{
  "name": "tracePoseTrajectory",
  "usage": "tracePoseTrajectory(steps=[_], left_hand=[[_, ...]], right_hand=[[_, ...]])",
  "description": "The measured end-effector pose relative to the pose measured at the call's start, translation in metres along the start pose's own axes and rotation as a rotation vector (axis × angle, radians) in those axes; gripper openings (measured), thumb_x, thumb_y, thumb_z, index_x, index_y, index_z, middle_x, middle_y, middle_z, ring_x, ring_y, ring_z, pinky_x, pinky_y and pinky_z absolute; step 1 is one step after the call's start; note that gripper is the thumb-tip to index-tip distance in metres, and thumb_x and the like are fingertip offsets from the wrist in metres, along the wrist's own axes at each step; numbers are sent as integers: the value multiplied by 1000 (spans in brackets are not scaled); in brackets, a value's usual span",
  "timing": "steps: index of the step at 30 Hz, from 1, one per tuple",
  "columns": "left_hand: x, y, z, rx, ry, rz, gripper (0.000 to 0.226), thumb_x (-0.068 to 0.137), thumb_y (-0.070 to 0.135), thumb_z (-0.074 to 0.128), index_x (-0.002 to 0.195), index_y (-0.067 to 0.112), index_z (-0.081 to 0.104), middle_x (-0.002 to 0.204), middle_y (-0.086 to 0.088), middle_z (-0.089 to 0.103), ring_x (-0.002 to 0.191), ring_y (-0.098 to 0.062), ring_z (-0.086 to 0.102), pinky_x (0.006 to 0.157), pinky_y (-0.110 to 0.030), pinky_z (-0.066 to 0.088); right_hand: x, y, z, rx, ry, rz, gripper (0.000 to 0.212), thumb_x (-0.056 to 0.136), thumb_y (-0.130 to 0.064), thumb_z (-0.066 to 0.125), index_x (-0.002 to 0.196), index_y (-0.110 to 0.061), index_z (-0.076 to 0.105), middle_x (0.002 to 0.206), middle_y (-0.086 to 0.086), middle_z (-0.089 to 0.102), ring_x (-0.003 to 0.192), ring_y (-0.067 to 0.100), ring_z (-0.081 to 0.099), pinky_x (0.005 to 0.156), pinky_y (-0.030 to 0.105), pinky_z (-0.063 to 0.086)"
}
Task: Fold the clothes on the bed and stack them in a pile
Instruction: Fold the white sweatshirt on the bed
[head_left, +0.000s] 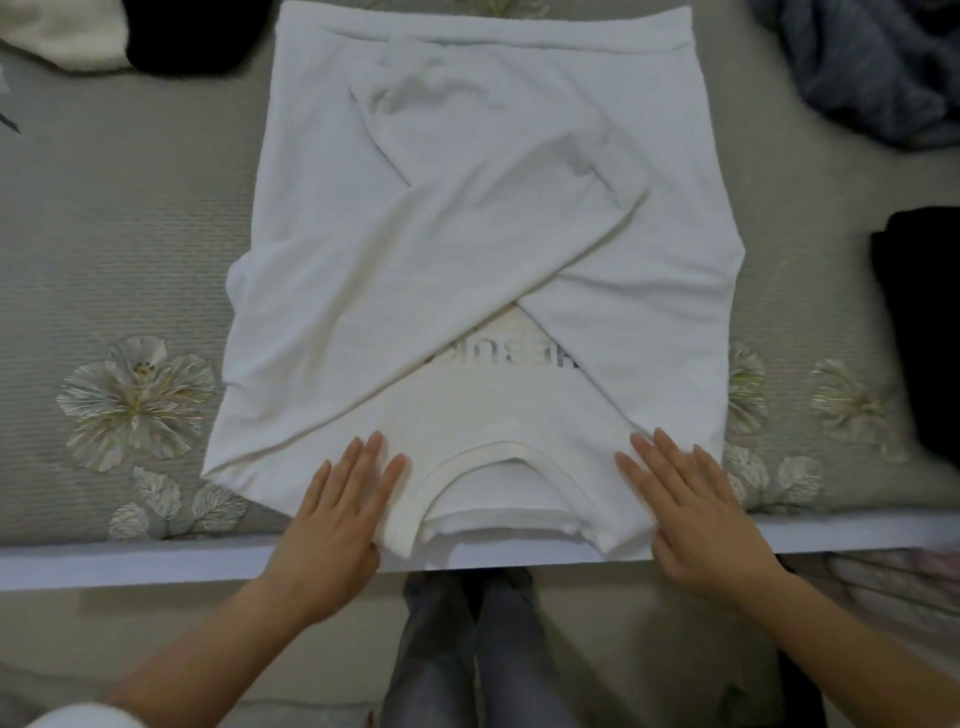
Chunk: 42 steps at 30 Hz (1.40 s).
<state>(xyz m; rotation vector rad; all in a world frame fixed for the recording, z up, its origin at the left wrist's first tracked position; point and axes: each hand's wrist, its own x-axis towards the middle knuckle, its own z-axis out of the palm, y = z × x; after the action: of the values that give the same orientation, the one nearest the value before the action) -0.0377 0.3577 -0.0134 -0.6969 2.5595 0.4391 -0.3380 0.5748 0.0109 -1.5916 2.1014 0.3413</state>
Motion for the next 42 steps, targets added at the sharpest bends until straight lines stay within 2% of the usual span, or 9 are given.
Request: tracePoseTrajectory(steps=[4, 8, 12, 18, 25, 28, 31, 37, 42], left_hand=[[9, 3, 3, 27, -5, 9, 99, 70, 11, 72, 150, 9, 13, 156, -20, 5, 143, -42, 14, 112, -49, 21], [11, -8, 4, 12, -140, -2, 75, 99, 23, 35, 145, 27, -24, 148, -2, -37, 142, -21, -26, 117, -34, -3], [17, -14, -22, -206, -150, -8, 56, 98, 20, 42, 149, 34, 23, 159, 9, 10, 147, -10, 8, 117, -27, 14], [13, 6, -66, -229, -464, -51, 33, 100, 31, 41, 129, 37, 54, 134, 12, 55, 120, -11, 51, 91, -22, 37], [13, 35, -88, -234, -921, 33, 15, 91, 33, 46, 82, 24, 54, 82, 7, 58, 79, -15, 51, 75, -30, 41], [31, 14, -111, -358, -758, 14, 14, 94, 30, 49, 84, 31, 59, 91, 13, 63, 87, -7, 57, 86, -26, 44], [53, -10, -141, -460, -444, -35, 22, 97, 30, 50, 77, 30, 58, 81, 18, 60, 74, 4, 54, 70, -20, 40], [110, -46, -178, -418, 74, -135, 21, 96, 34, 49, 83, 20, 56, 78, 8, 60, 74, -8, 55, 60, -21, 37], [179, -79, -201, -403, 255, -157, 34, 95, 39, 49, 71, 16, 43, 64, -1, 53, 66, -19, 50, 60, -34, 36]], right_hand=[[9, -1, 12, -32, 31, -103, 91, 57, -32, 89, 138, -14, 50, 146, 11, 43, 134, 33, 40, 106, 50, 24], [22, 4, 9, 45, 73, -190, 74, 64, -21, 87, 132, -15, 58, 138, 12, 53, 126, 33, 52, 104, 48, 39], [24, 11, -3, 248, 103, -90, 60, 75, -2, 75, 130, -17, 58, 131, 9, 60, 119, 34, 58, 103, 37, 37], [27, 30, -32, 371, -438, -55, 20, 99, -24, 47, 113, -27, 61, 110, -2, 65, 95, 15, 58, 76, 26, 42], [20, 50, -55, 505, -762, -81, 39, 91, -33, 60, 53, -32, 53, 55, -18, 49, 58, 0, 43, 66, 23, 36], [31, 66, -77, 674, -611, -45, 31, 92, -31, 62, 62, -23, 56, 58, -17, 51, 57, -3, 44, 60, 18, 33], [53, 76, -104, 732, -361, -20, 28, 90, -36, 63, 63, -30, 60, 58, -17, 59, 55, -5, 50, 56, 13, 36], [128, 97, -153, 609, 89, 101, 33, 84, -40, 67, 65, -15, 58, 59, -3, 55, 50, 1, 47, 47, 18, 32], [195, 110, -175, 528, 255, 170, 33, 91, -31, 61, 72, -5, 56, 66, 8, 57, 62, 21, 52, 54, 31, 32]])
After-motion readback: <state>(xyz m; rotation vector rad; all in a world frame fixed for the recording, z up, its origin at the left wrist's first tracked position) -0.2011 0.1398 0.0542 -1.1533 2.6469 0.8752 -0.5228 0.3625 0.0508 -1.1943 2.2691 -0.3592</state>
